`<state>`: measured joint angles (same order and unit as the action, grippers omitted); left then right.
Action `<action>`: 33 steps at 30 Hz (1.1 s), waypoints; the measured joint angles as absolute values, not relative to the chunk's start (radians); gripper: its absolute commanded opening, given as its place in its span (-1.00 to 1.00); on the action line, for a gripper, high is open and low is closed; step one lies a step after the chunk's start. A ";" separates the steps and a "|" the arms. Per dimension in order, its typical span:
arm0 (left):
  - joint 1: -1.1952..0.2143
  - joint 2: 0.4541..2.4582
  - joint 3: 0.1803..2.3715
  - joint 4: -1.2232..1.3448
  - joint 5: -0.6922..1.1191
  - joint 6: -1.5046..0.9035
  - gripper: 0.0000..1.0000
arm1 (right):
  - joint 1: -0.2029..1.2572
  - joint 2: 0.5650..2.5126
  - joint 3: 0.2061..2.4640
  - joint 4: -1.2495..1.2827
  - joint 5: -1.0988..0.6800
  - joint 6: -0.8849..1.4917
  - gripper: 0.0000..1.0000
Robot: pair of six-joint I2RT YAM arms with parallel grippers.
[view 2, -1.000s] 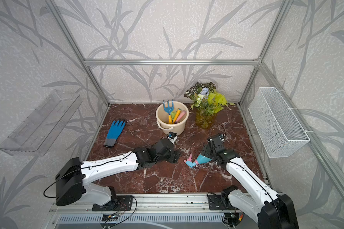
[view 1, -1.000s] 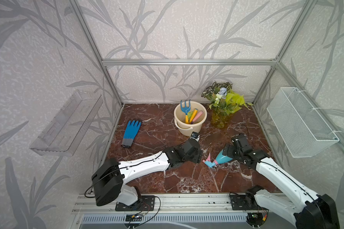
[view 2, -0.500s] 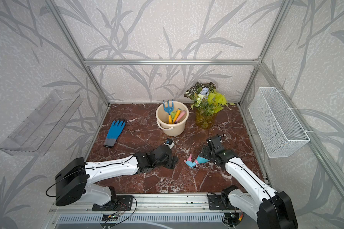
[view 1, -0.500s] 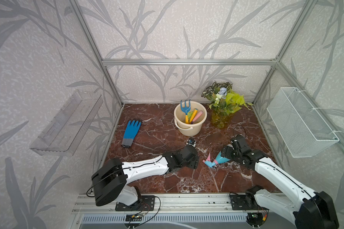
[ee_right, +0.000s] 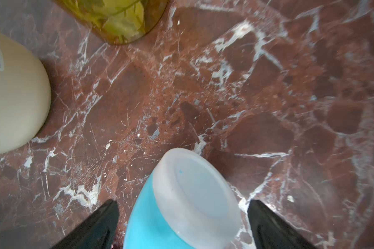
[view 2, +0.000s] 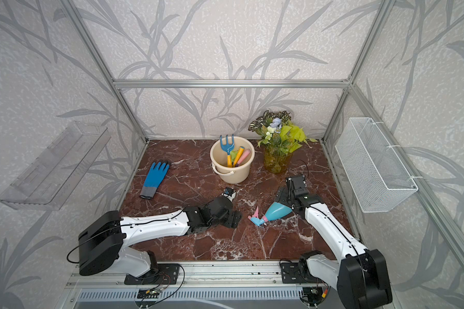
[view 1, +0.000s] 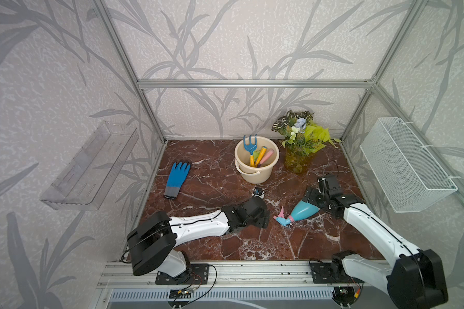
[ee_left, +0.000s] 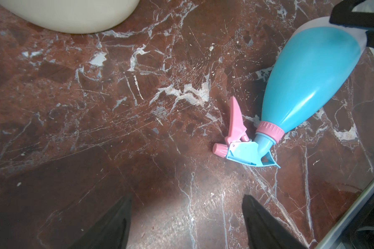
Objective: Organize the gardening tools
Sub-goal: Adjust the gardening tool at the center of the board.
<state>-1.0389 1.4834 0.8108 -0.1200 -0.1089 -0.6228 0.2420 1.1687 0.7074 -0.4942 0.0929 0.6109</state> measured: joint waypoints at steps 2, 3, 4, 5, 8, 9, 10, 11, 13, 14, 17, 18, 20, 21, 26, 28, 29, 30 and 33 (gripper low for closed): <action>-1.039 1.485 0.799 -0.117 -0.104 -0.628 0.64 | 0.243 1.195 0.707 -0.492 0.055 0.605 0.88; -1.039 1.485 0.794 -0.115 -0.102 -0.630 0.63 | 0.245 1.199 0.707 -0.490 0.041 0.604 0.87; -1.039 1.485 0.789 -0.111 -0.100 -0.632 0.64 | 0.249 1.199 0.707 -0.490 0.029 0.605 0.86; -1.039 1.485 0.783 -0.107 -0.098 -0.633 0.63 | 0.255 1.193 0.704 -0.485 0.018 0.607 0.85; -1.039 1.485 0.770 -0.095 -0.094 -0.640 0.63 | 0.281 1.167 0.685 -0.471 0.001 0.620 0.82; -1.039 1.485 0.766 -0.093 -0.094 -0.643 0.63 | 0.292 1.156 0.673 -0.469 -0.003 0.628 0.80; -1.039 1.485 0.761 -0.089 -0.092 -0.644 0.63 | 0.304 1.145 0.659 -0.466 -0.009 0.637 0.79; -1.039 1.486 0.757 -0.088 -0.091 -0.646 0.62 | 0.318 1.134 0.643 -0.463 -0.010 0.649 0.78; -1.039 1.491 0.752 -0.086 -0.086 -0.648 0.61 | 0.342 1.121 0.617 -0.456 -0.014 0.672 0.74; -1.039 1.494 0.751 -0.085 -0.084 -0.648 0.61 | 0.353 1.117 0.607 -0.453 -0.014 0.684 0.72; -1.039 1.502 0.751 -0.085 -0.081 -0.648 0.61 | 0.376 1.115 0.586 -0.437 -0.021 0.720 0.59; -1.039 1.502 0.751 -0.086 -0.081 -0.649 0.61 | 0.380 1.115 0.582 -0.429 -0.024 0.733 0.55; -1.039 1.502 0.751 -0.086 -0.081 -0.652 0.61 | 0.392 1.114 0.574 -0.413 -0.030 0.764 0.43; -1.039 1.502 0.751 -0.087 -0.081 -0.654 0.61 | 0.397 1.115 0.574 -0.408 -0.030 0.776 0.42; -1.039 1.502 0.742 -0.093 -0.082 -0.667 0.60 | 0.454 1.115 0.556 -0.361 -0.037 0.862 0.39; -1.037 1.502 0.734 -0.092 -0.079 -0.674 0.60 | 0.475 1.115 0.541 -0.338 -0.040 0.895 0.39; -1.036 1.502 0.730 -0.091 -0.076 -0.676 0.59 | 0.485 1.117 0.537 -0.330 -0.039 0.909 0.39; -1.032 1.502 0.728 -0.093 -0.074 -0.679 0.58 | 0.493 1.120 0.534 -0.322 -0.039 0.920 0.39; -1.032 1.502 0.725 -0.091 -0.065 -0.688 0.56 | 0.505 1.129 0.533 -0.308 -0.039 0.941 0.44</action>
